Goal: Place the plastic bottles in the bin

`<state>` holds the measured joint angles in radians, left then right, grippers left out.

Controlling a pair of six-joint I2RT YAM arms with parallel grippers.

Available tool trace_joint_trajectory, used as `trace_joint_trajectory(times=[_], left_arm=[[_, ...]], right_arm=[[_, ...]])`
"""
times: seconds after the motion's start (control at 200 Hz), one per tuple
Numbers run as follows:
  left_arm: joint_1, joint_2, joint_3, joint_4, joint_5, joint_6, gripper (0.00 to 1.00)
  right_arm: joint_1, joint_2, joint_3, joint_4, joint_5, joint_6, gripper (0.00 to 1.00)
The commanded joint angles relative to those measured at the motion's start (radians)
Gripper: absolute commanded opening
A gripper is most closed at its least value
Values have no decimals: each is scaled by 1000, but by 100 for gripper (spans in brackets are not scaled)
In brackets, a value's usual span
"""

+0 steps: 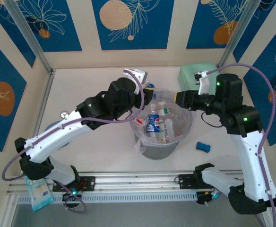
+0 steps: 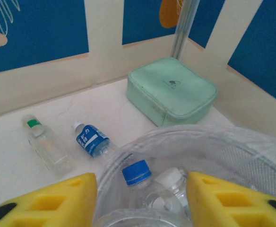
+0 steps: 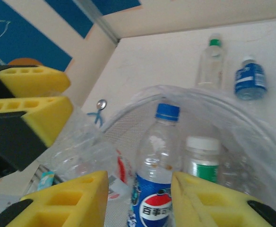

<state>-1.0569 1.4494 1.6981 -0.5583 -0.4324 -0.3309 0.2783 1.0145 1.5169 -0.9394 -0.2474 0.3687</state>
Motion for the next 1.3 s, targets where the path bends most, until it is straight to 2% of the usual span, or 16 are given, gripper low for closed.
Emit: trace_joint_trajectory(times=[0.0,0.18,0.465,0.57,0.625,0.77,0.936,1.026,1.161,1.296], left_arm=[[-5,-11,-19,20,-21,-27,37],[-5,5,-114,-18,7,-108,26],[-5,48,-284,-1,50,-215,25],[-5,69,-290,2,54,-222,25],[-5,69,-279,3,56,-217,29],[-3,38,-242,12,52,-182,57],[4,-11,-178,9,71,-102,79],[10,-34,-132,-11,66,-68,84],[16,-68,-107,-21,39,-35,85],[23,-106,-151,-16,2,-35,74]], right_arm=[[49,21,32,48,0,20,41],[56,48,31,31,57,2,41],[55,61,-6,14,104,-10,40],[55,67,-4,7,115,-13,40],[56,69,-3,3,118,-16,40],[55,68,-10,-7,117,-20,40],[52,67,-15,-25,132,-29,46],[45,64,-14,-30,145,-24,46],[38,76,-8,-57,145,-18,48],[31,65,-3,-110,222,-38,47]])
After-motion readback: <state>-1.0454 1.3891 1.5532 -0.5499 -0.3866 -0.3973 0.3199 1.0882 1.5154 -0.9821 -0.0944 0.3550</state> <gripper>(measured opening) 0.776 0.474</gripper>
